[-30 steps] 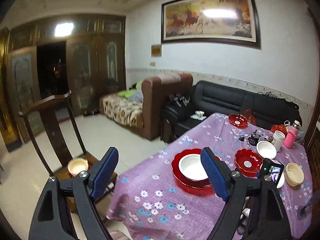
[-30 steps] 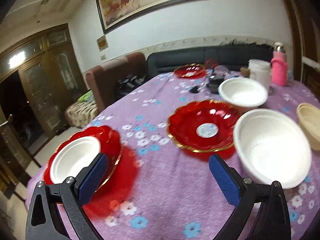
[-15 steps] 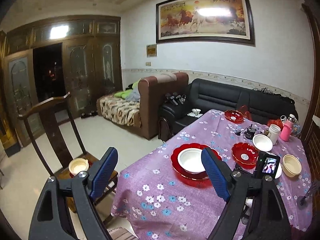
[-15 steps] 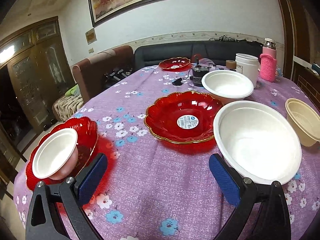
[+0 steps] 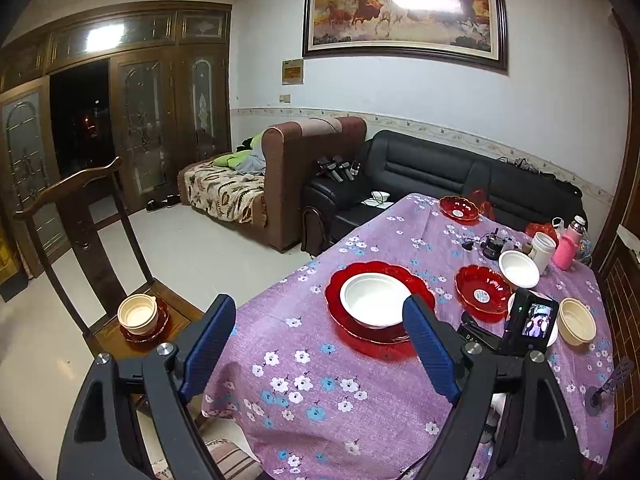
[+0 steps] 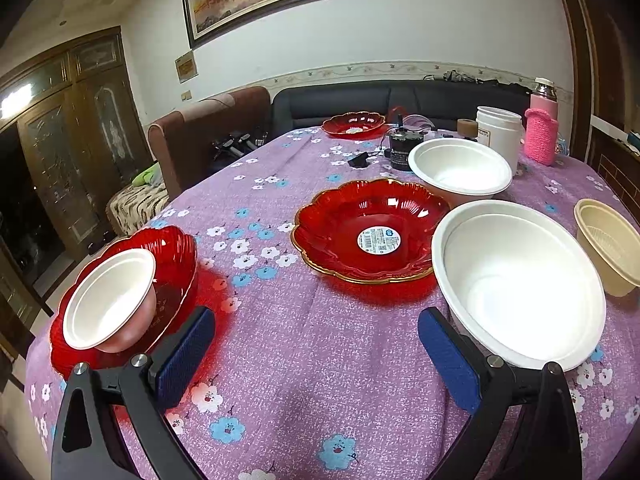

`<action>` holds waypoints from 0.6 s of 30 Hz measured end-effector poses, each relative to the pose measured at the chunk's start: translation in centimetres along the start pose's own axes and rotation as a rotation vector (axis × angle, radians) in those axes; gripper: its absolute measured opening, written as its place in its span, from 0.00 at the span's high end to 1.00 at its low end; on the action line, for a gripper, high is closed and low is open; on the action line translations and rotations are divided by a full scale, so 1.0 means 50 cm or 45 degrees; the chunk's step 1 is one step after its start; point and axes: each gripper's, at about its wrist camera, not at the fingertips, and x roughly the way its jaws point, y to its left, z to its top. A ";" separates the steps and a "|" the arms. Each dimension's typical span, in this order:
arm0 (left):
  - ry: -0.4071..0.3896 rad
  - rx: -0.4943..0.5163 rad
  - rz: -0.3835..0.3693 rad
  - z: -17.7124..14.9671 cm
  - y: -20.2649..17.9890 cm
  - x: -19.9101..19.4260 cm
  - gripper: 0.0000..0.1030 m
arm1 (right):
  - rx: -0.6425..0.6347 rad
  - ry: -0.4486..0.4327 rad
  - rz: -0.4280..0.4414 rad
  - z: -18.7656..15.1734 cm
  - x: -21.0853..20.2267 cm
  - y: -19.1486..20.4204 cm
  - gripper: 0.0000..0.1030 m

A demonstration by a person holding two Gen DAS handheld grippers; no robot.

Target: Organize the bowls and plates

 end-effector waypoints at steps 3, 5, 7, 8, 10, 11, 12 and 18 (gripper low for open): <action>0.004 -0.014 -0.004 0.000 0.003 0.009 0.17 | 0.003 0.011 0.004 -0.001 0.002 -0.001 0.00; 0.022 -0.025 -0.010 -0.002 0.006 0.026 0.17 | 0.004 0.018 0.007 -0.002 0.004 -0.001 0.00; 0.049 -0.025 -0.017 -0.004 0.004 0.047 0.17 | 0.003 0.021 0.008 -0.002 0.004 -0.001 0.00; 0.060 -0.025 -0.021 -0.006 0.003 0.056 0.17 | 0.003 0.021 0.008 -0.002 0.004 -0.001 0.00; 0.089 -0.027 -0.048 -0.008 -0.004 0.083 0.17 | 0.002 0.022 0.008 -0.002 0.005 0.000 0.00; 0.100 -0.027 -0.065 -0.009 -0.011 0.095 0.17 | 0.000 0.023 0.007 -0.002 0.005 0.000 0.00; 0.109 -0.026 -0.083 -0.010 -0.018 0.106 0.17 | 0.002 0.020 0.006 -0.002 0.005 0.000 0.00; 0.184 0.045 -0.261 -0.021 -0.128 0.197 0.17 | 0.001 -0.033 0.000 0.004 -0.010 0.002 0.00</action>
